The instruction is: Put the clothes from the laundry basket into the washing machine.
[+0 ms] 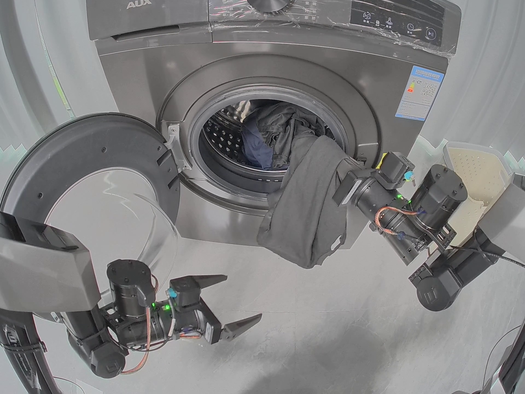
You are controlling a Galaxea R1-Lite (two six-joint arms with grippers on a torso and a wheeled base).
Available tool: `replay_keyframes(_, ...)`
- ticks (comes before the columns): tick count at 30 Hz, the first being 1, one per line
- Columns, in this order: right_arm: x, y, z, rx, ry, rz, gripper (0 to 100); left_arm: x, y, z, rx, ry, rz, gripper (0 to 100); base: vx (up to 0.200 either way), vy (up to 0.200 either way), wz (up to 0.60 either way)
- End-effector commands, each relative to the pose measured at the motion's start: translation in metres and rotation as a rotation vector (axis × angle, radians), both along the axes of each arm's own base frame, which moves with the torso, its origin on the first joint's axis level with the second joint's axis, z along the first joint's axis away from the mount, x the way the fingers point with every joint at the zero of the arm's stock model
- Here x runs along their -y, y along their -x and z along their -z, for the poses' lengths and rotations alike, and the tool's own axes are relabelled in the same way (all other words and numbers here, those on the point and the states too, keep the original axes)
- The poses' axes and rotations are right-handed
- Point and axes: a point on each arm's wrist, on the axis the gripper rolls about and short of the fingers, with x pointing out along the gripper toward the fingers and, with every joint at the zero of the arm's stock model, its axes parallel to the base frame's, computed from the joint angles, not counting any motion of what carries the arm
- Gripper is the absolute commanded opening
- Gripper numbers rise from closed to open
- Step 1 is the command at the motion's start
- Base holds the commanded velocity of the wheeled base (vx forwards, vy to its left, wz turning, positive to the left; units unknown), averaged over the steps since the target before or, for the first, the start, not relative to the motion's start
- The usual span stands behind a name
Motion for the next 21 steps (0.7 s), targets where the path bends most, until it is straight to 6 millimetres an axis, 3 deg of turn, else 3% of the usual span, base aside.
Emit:
replay_keyframes(1,-0.014,0.011,0.005,-0.015,0.013,-0.051,0,0.02,-0.022,-0.006,0.06,0.058,0.01,100,0.0,0.0,0.0)
replay_keyframes(12,-0.031,0.022,0.005,-0.017,0.007,-0.107,0,0.055,-0.067,-0.007,0.133,0.164,-0.019,100,0.0,0.0,0.0)
replay_keyframes(21,-0.032,0.022,0.008,-0.023,0.012,-0.11,0,0.073,-0.096,-0.025,0.218,0.264,-0.08,100,0.0,0.0,0.0)
